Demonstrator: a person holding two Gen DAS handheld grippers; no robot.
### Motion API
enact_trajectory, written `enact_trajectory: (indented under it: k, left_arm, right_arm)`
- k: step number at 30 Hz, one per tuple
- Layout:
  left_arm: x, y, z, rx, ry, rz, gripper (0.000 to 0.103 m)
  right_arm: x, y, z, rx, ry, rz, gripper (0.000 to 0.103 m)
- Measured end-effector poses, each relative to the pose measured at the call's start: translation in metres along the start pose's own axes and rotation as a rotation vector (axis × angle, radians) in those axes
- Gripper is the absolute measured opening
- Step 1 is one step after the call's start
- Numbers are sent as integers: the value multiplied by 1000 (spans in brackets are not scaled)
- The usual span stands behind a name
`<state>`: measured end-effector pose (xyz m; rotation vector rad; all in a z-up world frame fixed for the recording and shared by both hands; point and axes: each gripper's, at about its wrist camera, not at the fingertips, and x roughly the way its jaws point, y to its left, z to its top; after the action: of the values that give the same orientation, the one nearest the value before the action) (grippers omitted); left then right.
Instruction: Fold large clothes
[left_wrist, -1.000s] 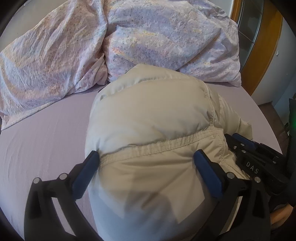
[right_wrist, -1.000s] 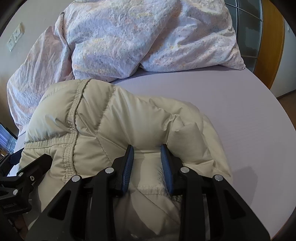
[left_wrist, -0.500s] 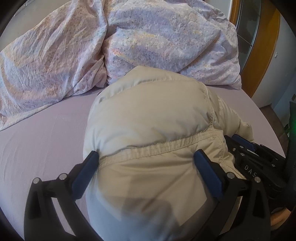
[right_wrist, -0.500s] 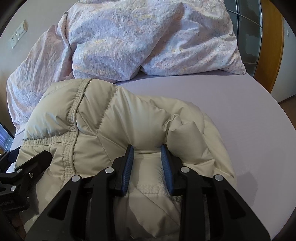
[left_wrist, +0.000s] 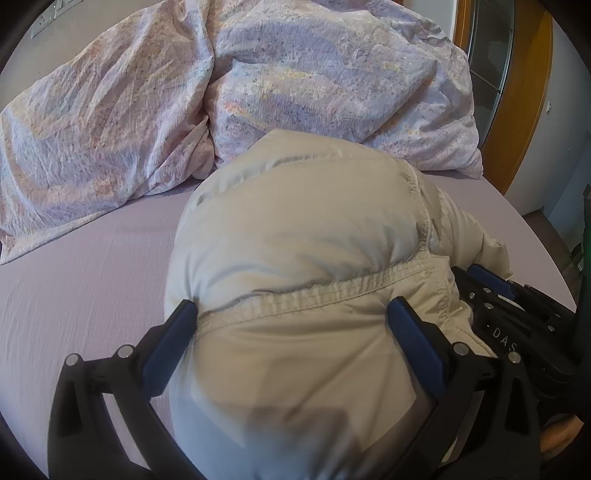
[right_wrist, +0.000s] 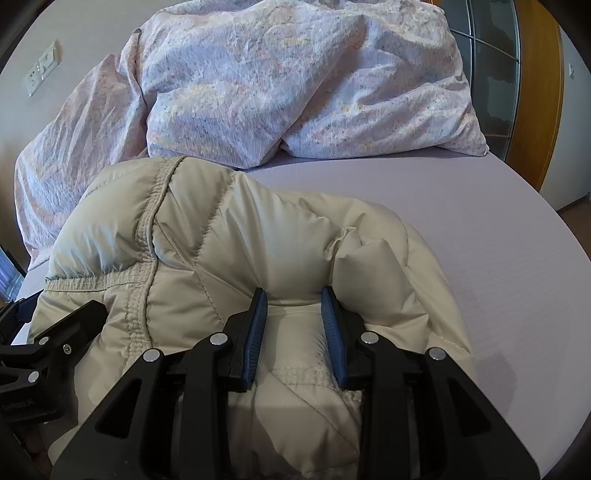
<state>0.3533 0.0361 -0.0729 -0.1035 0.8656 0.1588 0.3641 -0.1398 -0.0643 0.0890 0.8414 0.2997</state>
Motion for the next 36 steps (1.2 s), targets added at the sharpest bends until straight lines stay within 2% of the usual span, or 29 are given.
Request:
enact_trajectory:
  k: [18, 23, 27, 33, 36]
  left_arm:
    - [0, -2, -2, 4, -7, 4, 101]
    - [-4, -1, 0, 3, -13, 5, 101]
    - [-13, 2, 6, -6, -14, -2, 101]
    - [-27, 6, 26, -34, -57, -10, 101]
    - [-15, 3, 35, -27, -27, -5, 101]
  right_arm:
    - [-2, -2, -6, -6, -36, 5, 32]
    - [-2, -2, -2, -7, -7, 9, 32]
    - [-9, -8, 10, 38, 40, 31, 32]
    - [-22, -16, 20, 79, 0, 21, 32]
    - [-13, -16, 16, 65, 29, 7, 32]
